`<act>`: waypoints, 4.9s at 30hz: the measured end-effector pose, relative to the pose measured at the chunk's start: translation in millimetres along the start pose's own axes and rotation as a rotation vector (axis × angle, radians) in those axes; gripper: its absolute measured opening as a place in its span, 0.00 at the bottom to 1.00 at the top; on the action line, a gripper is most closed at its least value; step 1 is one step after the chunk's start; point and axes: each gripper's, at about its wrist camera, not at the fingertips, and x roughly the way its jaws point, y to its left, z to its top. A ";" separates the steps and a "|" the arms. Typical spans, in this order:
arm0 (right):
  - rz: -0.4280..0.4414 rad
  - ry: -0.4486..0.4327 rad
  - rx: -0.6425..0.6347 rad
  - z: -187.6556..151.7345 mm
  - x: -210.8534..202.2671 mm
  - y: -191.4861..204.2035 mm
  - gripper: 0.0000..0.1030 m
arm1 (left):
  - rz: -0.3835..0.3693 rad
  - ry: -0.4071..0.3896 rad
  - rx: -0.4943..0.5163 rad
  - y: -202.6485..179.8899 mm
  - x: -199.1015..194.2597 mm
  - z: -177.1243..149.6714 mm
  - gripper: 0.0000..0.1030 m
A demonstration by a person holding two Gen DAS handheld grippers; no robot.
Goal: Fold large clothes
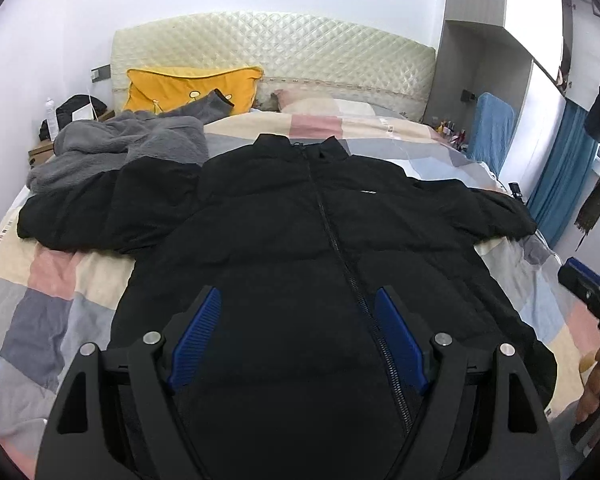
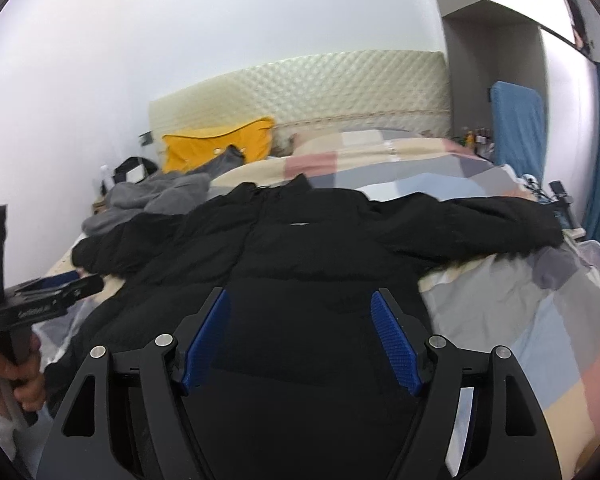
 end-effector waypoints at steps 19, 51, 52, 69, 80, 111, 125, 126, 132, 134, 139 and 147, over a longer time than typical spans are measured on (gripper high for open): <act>-0.089 -0.121 0.234 50.1 -35.4 -129.6 0.73 | 0.018 0.060 0.016 -29.2 29.8 -19.3 0.77; -0.068 -0.079 0.946 17.2 195.5 -521.5 0.75 | 0.159 0.092 -0.120 -18.4 103.0 2.0 0.77; -0.083 -0.078 0.968 14.0 200.5 -529.0 0.72 | 0.165 0.088 -0.114 -18.8 104.2 2.5 0.77; -0.321 -0.174 0.802 53.5 173.5 -535.7 0.02 | 0.203 0.088 -0.068 -17.7 105.4 2.0 0.77; -0.323 -0.300 0.615 132.2 107.1 -471.1 0.03 | 0.216 0.056 -0.058 -1.9 84.6 12.2 0.77; 0.291 -0.242 -0.095 264.9 100.8 40.1 0.05 | 0.160 0.011 -0.044 33.4 17.7 -5.7 0.77; 0.451 0.032 -0.251 165.3 217.5 192.0 0.06 | 0.206 0.048 -0.097 93.2 21.3 -9.8 0.77; 0.460 0.052 -0.251 159.7 226.0 195.6 0.06 | 0.211 0.055 -0.102 96.7 23.3 -10.4 0.77; 0.425 0.237 -0.293 106.2 281.1 231.0 0.07 | 0.193 0.092 -0.177 120.7 31.4 -12.6 0.77; 0.424 0.288 -0.294 85.9 299.0 238.2 0.07 | 0.174 0.086 -0.202 126.3 30.2 -12.8 0.77; 0.395 0.400 -0.302 38.4 340.6 239.3 0.09 | 0.169 0.101 -0.216 133.5 35.8 -14.7 0.77; 0.400 0.436 -0.281 25.4 354.0 237.0 0.12 | 0.186 0.098 -0.246 155.5 38.3 -15.6 0.77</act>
